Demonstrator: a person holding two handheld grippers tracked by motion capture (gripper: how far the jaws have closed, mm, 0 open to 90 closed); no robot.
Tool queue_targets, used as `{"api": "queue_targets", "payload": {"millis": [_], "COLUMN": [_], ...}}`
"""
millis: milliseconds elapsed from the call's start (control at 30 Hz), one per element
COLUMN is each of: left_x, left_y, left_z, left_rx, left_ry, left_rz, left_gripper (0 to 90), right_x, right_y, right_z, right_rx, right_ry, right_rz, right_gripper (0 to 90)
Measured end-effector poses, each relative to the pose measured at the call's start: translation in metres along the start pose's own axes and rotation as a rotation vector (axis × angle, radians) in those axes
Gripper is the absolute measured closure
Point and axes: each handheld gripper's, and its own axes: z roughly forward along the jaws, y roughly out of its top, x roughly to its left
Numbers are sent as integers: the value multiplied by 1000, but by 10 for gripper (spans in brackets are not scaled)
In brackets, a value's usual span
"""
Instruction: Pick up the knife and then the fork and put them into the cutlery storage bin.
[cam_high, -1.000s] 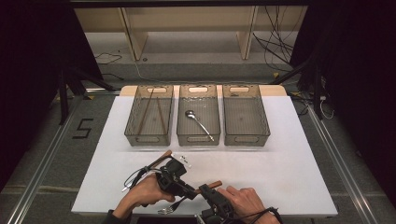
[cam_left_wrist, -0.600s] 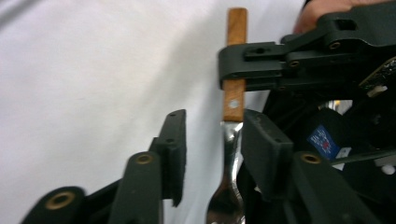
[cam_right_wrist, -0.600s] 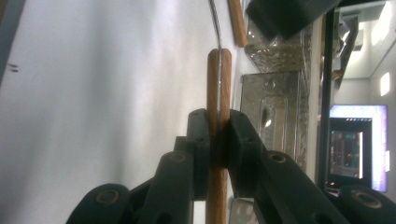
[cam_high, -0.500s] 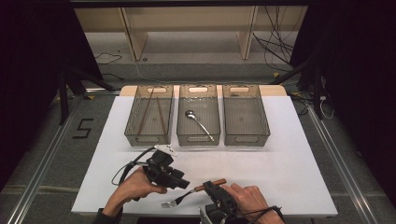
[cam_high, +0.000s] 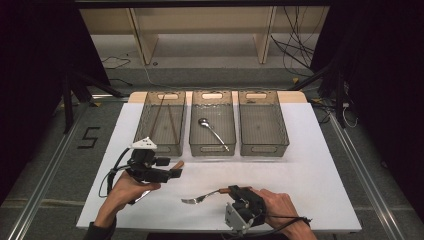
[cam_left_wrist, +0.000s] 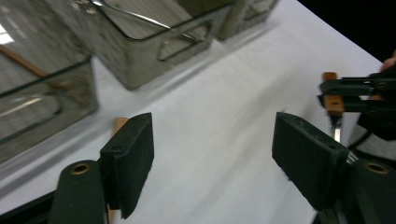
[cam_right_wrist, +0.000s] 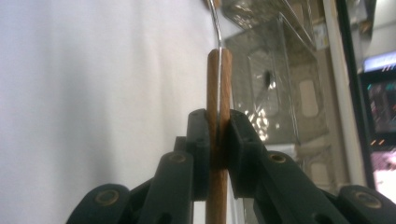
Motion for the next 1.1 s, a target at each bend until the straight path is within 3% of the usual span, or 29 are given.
{"api": "queue_targets", "payload": {"millis": [33,200,367,500,700,767,800,833,1000,1100], "left_x": [2,6,7,5,7,7,7,7,9,8], "left_y": [-1,-8,-18,-24,-33,-34,-34,-35,-35,-36], "left_z": [-1,-1,1,3,8,8,8,7,5,5], "left_rx": [-5,-35,-66,-75,-61,-64,-64,-77,-89,-83], "left_ry": [14,51,68,58,70,80,80,81,93,103], "left_rz": [1,7,12,15,29,33,33,28,23,30], "left_gripper": [273,252,241,234,228,224,221,220,214,210], "right_x": [-5,-25,-50,-74,-100,-109,-109,-119,-141,-153], "right_y": [-2,-15,-27,-36,-48,-52,-52,-57,-68,-75], "right_z": [-1,-1,4,8,15,17,17,19,25,31], "right_rx": [-1,30,45,29,4,1,1,-4,-17,7], "right_ry": [7,33,90,167,236,247,247,254,275,268], "right_rz": [11,155,366,546,757,813,813,874,1009,1056], "right_gripper": [811,811,811,811,811,811,811,811,811,811]}}
